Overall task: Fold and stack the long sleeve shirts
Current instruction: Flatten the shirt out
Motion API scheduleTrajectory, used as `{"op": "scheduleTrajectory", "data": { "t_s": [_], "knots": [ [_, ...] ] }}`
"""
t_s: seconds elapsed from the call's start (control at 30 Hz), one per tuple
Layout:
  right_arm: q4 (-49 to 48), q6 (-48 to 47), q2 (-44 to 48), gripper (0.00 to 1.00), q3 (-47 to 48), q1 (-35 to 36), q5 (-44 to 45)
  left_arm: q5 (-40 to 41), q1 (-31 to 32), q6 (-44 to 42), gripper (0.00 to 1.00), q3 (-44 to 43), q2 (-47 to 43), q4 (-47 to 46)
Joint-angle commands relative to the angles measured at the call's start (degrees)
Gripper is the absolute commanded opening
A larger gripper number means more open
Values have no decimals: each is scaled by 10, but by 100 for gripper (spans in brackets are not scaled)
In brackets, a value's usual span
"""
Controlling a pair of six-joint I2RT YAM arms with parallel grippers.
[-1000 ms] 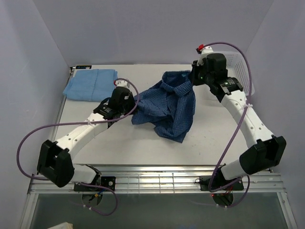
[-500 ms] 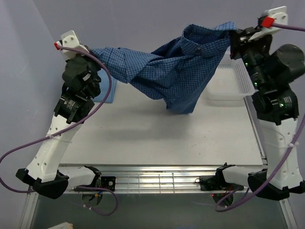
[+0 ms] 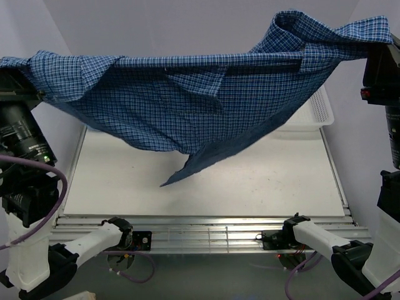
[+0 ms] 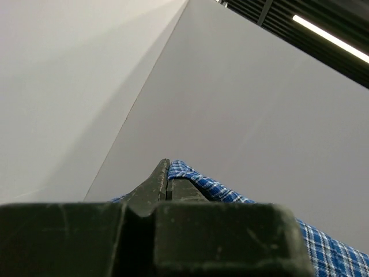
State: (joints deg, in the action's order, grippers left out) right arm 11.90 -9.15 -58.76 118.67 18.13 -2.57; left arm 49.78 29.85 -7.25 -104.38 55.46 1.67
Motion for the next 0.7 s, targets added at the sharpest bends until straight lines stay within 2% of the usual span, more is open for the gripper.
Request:
{"op": "scheduleTrajectory", "data": {
  "t_s": [0.0,0.1,0.2,0.27,0.3,0.33,0.37,0.4,0.43,0.47,0.5,0.53,0.6,0.67],
  "knots": [
    [-25,-1,-37,8,-13,-2,24,18,-3,5,0,16,21,29],
    [-29,4,-75,8,-42,-2,79,58,-3,33,0,46,60,52],
    [-30,11,-125,8,-91,-3,113,55,-7,131,0,62,113,177],
    [-29,23,-168,8,-119,-5,117,28,-35,199,0,95,141,229],
    [-29,30,-182,8,-156,-12,114,-28,-115,244,0,101,159,309],
    [-30,57,-212,8,-177,-18,110,-185,-166,334,0,109,200,339],
    [-30,72,-229,8,-197,-26,100,-251,-213,362,0,149,222,352],
    [-30,84,-249,8,-232,-42,73,-300,-259,373,27,174,245,354],
    [-31,104,-295,8,-244,-49,57,-353,-267,378,54,195,291,350],
    [-28,107,-319,8,-251,-55,36,-378,-268,376,88,210,316,349],
    [-2,109,-346,9,-240,-62,-13,-403,-270,370,98,224,340,351],
    [31,116,-400,20,-218,-62,-18,-434,-270,370,98,226,378,357],
    [101,112,-444,35,-158,-60,-44,-442,-273,386,98,233,394,367],
    [122,110,-458,59,-132,-59,-48,-436,-276,393,98,241,387,366]
  ]
}}
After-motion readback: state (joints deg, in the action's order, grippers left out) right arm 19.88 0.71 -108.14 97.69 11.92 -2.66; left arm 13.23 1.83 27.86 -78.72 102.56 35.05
